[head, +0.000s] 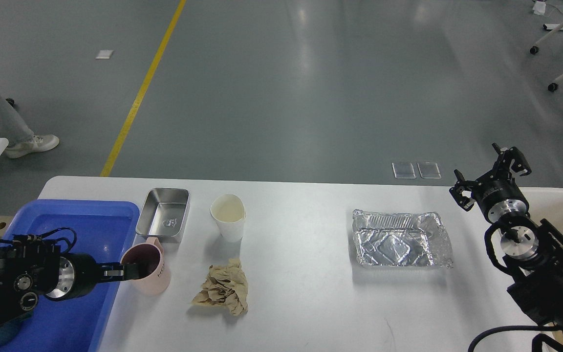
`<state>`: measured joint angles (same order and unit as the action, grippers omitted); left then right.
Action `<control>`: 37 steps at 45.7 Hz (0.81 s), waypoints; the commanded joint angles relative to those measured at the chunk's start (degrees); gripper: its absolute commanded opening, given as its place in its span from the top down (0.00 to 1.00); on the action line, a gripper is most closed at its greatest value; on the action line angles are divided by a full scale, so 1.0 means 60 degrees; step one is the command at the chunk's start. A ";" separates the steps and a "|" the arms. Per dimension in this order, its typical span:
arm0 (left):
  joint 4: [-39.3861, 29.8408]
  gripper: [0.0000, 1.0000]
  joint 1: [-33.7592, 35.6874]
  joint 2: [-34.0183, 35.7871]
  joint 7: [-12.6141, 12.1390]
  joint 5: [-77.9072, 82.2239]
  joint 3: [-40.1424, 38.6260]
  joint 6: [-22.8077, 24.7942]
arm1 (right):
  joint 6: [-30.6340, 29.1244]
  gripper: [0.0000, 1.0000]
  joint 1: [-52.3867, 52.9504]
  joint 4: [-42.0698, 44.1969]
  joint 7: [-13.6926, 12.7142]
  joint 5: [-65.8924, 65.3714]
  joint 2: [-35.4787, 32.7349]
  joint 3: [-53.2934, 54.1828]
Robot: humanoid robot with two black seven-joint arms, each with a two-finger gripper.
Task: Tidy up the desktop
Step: 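Reach the left gripper to the pink mug and grasp its handle, then lift the pink mug with the left gripper and swing it over the bin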
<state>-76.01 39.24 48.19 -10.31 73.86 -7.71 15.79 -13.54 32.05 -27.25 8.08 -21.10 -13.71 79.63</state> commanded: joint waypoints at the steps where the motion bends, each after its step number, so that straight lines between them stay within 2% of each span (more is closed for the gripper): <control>1: 0.0027 0.49 0.0111 -0.0150 -0.0054 -0.0005 -0.0003 0.0443 | 0.0000 0.00 -0.0023 0.0001 0.0001 0.0000 0.0000 0.0001; 3: 0.0013 0.60 0.0213 -0.0150 -0.0069 -0.0020 -0.0018 0.0882 | 0.0000 0.00 -0.0023 0.0001 0.0001 0.0000 -0.0015 -0.0014; 8: 0.0027 0.77 0.0623 -0.0165 -0.0040 -0.0152 -0.0091 0.2113 | 0.0000 0.00 -0.0023 0.0001 -0.0014 0.0000 -0.0015 0.0001; 11: 0.0027 0.79 0.0755 -0.0165 -0.0040 -0.0166 -0.0106 0.2349 | 0.0000 0.00 -0.0009 0.0001 -0.0014 0.0000 -0.0015 -0.0014; 19: 0.0027 0.84 0.0829 -0.0150 -0.0054 -0.0152 -0.0106 0.2364 | 0.0000 0.00 -0.0009 -0.0043 0.0001 0.0000 -0.0015 0.0001; 27: 0.0027 0.98 0.0814 -0.0136 -0.0040 -0.0108 -0.0077 0.2451 | 0.0000 0.00 -0.0023 -0.0058 0.0000 0.0000 -0.0015 0.0001; 37: -0.0002 1.00 0.0800 -0.0092 -0.0010 -0.0064 -0.0077 0.2466 | 0.0000 0.00 -0.0023 -0.0058 -0.0014 0.0000 -0.0073 0.0001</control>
<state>-75.87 44.11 47.39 -10.54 73.32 -8.18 30.56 -13.54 31.93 -27.60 8.05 -21.10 -14.09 79.63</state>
